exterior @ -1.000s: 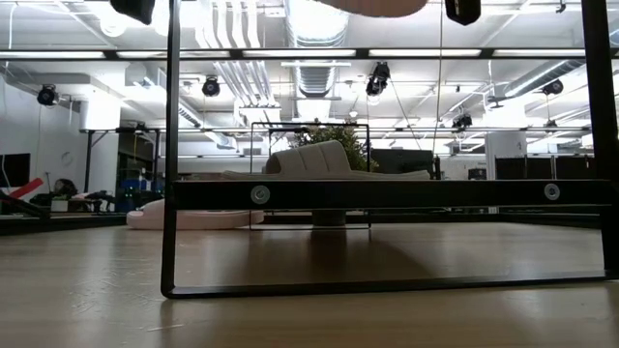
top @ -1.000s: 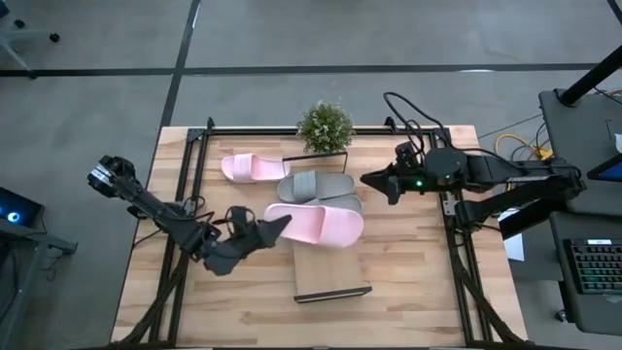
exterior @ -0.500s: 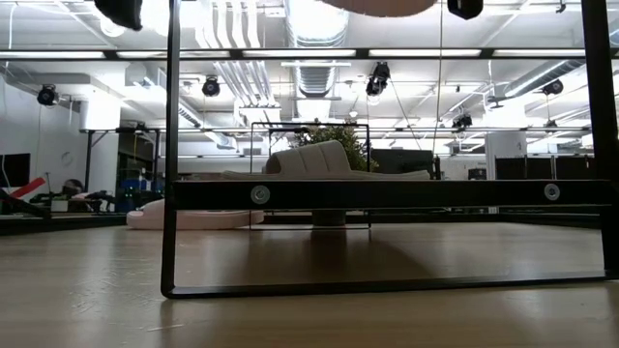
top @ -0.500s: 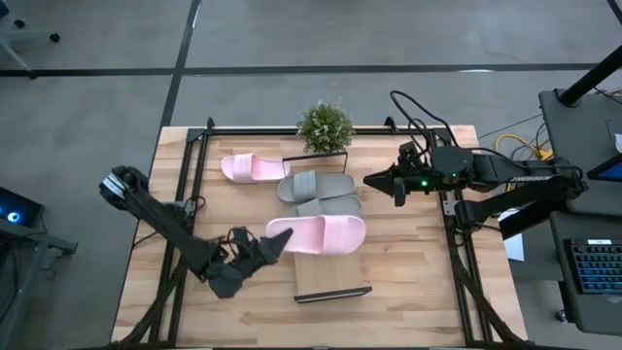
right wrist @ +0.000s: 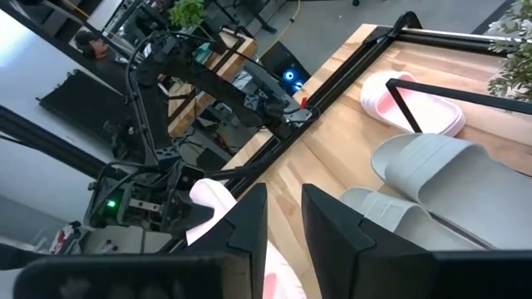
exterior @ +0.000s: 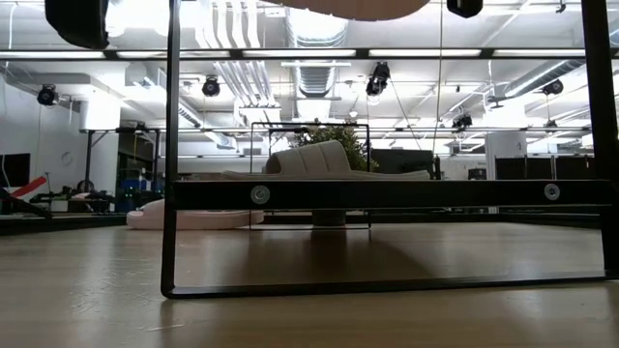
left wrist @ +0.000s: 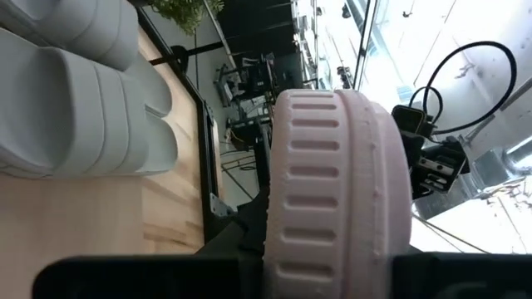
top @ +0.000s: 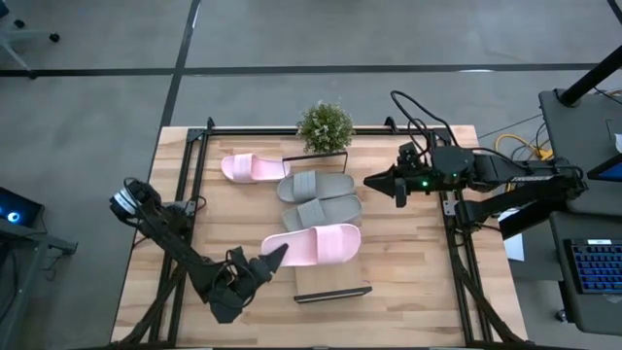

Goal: Pick and place slides into the shelf
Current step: Put the bottom pink slide on the shelf

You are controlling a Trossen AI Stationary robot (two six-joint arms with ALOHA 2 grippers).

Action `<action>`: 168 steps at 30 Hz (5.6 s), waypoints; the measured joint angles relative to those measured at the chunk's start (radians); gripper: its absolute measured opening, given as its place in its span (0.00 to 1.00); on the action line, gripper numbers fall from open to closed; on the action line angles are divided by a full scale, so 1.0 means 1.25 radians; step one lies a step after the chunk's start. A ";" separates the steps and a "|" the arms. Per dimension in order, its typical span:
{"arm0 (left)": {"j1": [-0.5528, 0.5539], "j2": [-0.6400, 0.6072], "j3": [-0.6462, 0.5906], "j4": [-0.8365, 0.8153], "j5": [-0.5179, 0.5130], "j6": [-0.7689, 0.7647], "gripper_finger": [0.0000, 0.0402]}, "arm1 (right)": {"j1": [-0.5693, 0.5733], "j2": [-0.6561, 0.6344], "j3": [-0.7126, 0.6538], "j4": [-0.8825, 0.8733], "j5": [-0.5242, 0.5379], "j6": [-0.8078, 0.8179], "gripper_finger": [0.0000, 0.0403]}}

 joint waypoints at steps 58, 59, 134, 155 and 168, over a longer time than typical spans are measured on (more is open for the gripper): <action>0.017 0.141 0.041 -0.055 0.111 -0.281 0.10 | 0.063 0.000 0.000 0.036 0.007 0.027 0.16; 0.017 0.153 0.042 -0.055 0.104 -0.299 0.10 | 0.063 0.000 0.000 0.036 0.007 0.027 0.16; 0.033 0.251 0.092 -0.306 0.234 -0.525 0.10 | 0.130 0.001 0.000 0.036 0.007 0.111 0.16; 0.016 0.372 0.168 -0.134 0.179 -0.489 0.10 | 0.144 0.052 0.000 0.046 -0.002 0.123 0.16; 0.016 0.362 0.168 -0.135 0.182 -0.479 0.13 | 0.144 0.047 0.000 0.045 -0.001 0.119 0.16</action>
